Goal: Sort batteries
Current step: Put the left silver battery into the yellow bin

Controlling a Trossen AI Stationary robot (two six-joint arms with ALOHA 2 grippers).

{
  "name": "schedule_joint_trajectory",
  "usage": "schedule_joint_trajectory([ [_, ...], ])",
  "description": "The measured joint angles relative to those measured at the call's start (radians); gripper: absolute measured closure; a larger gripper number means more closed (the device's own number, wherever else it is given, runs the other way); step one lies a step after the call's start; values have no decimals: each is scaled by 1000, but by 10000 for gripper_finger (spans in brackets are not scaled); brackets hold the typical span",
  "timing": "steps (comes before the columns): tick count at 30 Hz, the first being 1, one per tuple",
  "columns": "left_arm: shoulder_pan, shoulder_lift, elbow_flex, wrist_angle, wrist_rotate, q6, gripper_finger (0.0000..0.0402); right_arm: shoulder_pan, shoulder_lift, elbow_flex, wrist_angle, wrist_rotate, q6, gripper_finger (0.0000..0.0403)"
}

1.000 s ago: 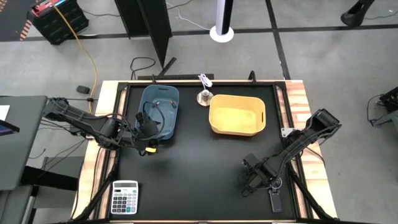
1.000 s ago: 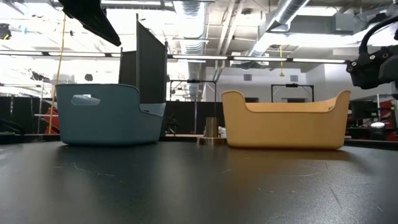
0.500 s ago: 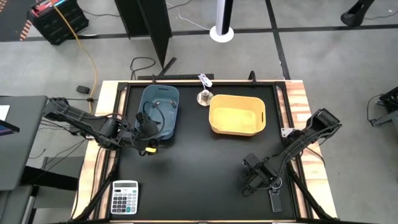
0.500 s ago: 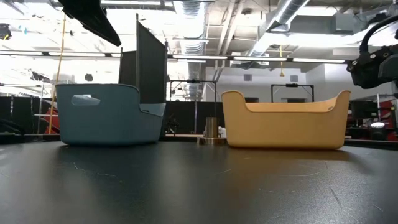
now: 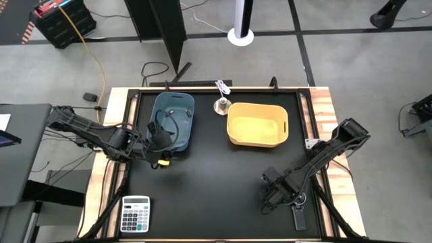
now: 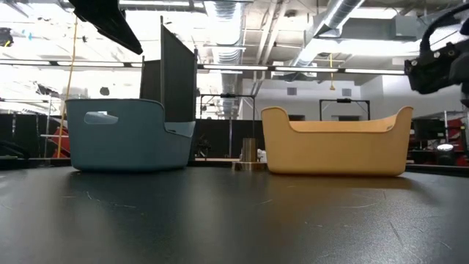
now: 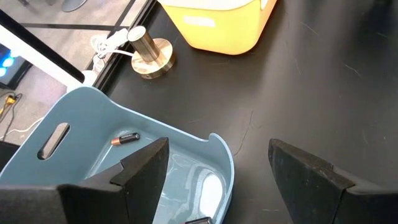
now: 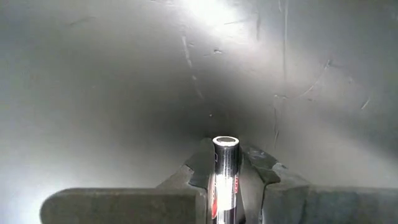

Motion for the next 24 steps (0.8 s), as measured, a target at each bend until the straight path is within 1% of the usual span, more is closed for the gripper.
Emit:
schedule_joint_trajectory([
  [3,0,0,0,0,0,0,129,-5,0,29,-24,10,-32,339],
  [8,0,0,0,0,0,0,129,-20,-13,107,-71,87,-132,339],
  [11,0,0,0,0,0,0,129,-39,-37,167,-113,157,-202,339],
  [15,0,0,0,0,0,0,129,-78,-79,266,-194,285,-318,339],
  [19,0,0,0,0,0,0,129,-160,-110,371,-355,396,-384,339],
  [21,0,0,0,0,0,0,129,-224,-126,396,-408,414,-429,339],
  [24,0,0,0,0,0,0,129,-346,-149,398,-431,424,-522,339],
])
